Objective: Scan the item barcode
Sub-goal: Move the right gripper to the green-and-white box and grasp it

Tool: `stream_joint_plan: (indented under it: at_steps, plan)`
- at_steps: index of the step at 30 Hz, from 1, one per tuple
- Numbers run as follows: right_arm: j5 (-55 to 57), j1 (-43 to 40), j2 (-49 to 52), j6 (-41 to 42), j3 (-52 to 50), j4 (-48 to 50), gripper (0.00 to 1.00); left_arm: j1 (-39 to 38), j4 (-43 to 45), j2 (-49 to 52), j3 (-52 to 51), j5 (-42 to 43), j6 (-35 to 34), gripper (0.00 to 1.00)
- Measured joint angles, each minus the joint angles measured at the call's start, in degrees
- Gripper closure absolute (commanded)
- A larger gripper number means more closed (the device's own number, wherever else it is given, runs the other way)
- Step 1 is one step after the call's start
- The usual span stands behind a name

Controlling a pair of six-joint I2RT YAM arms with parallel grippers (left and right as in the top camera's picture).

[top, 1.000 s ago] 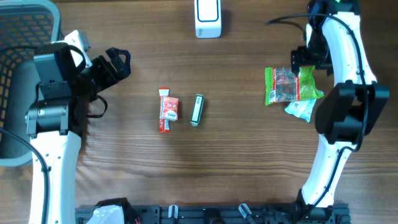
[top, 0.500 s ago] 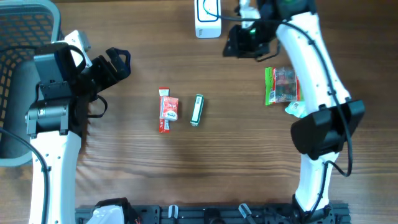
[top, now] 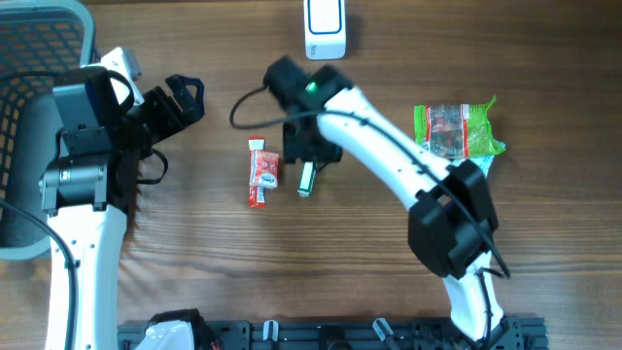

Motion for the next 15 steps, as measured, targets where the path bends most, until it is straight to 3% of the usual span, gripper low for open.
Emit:
stream_joint_plan:
  at_steps: [12, 15]
  plan:
    - [2.69, 1.16, 0.0, 5.97, -14.95, 18.69, 0.52, 0.0, 0.0, 0.0, 0.0, -0.02, 0.0, 0.0]
    - [2.8, 1.16, 0.0, 5.57, -16.94, 21.44, 0.62, 0.0, 0.02, 0.0, 0.0, -0.02, 0.0, 0.0]
